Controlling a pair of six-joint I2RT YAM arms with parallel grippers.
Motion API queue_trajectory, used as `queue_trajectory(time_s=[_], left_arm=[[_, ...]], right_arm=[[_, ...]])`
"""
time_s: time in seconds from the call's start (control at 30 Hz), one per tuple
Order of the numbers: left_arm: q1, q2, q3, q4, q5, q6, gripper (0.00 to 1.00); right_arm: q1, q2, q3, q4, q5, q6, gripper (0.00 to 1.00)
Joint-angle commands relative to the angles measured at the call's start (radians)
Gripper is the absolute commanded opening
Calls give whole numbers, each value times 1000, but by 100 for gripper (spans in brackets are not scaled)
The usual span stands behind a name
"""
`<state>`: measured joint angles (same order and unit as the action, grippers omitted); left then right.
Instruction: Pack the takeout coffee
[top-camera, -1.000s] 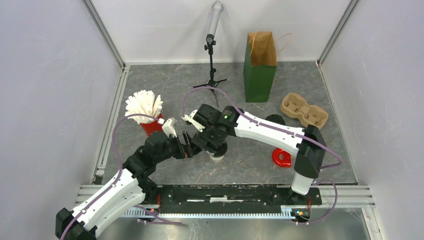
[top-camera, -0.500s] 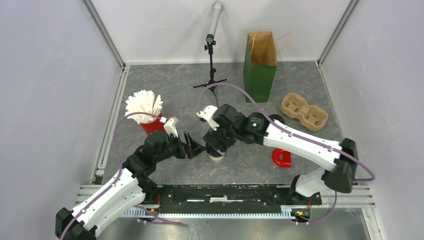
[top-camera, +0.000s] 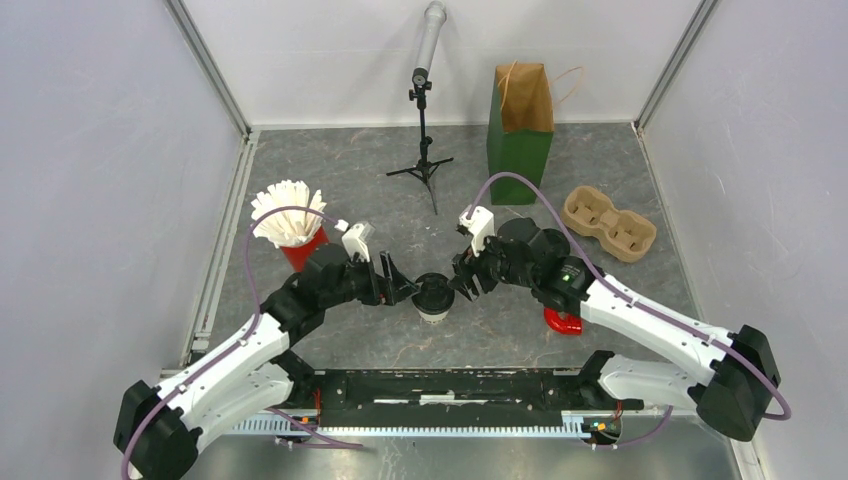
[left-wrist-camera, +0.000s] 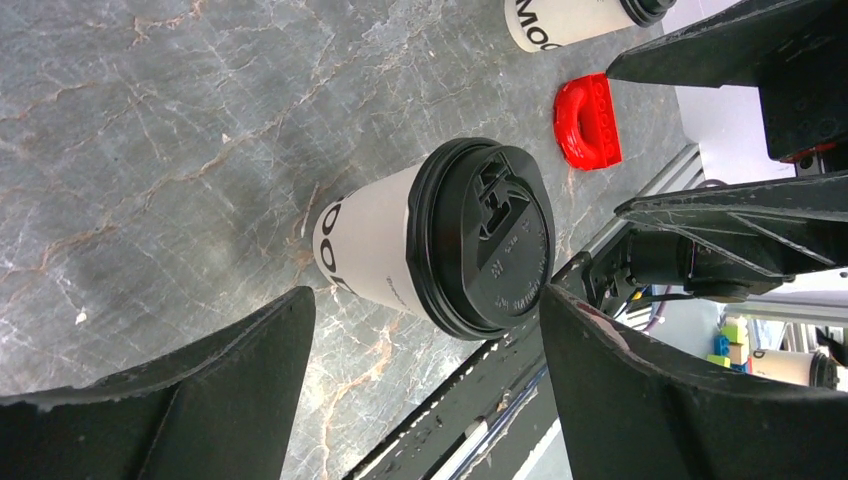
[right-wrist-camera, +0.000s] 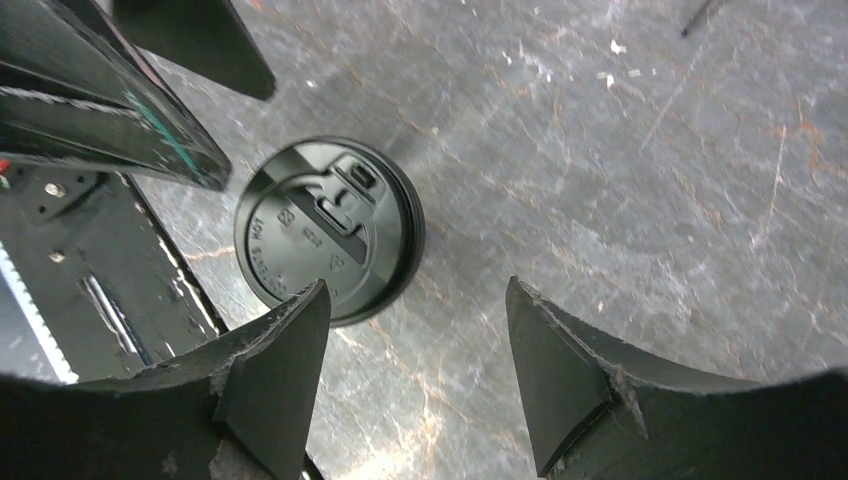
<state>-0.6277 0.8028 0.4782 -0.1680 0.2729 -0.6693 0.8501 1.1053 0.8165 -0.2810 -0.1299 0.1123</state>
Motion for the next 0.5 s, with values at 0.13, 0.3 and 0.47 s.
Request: queue_trajectory(time_s=[0.13, 0.3, 0.47], left_arm=[[3, 79, 31, 135, 40, 53, 84], [3, 108, 20, 164, 40, 44, 79], [3, 131, -8, 165, 12, 26, 70]], right_arm=[[-35, 51, -22, 224, -188, 9, 71], [-46, 105, -17, 255, -221, 7, 69], [-58, 138, -45, 273, -235, -3, 67]])
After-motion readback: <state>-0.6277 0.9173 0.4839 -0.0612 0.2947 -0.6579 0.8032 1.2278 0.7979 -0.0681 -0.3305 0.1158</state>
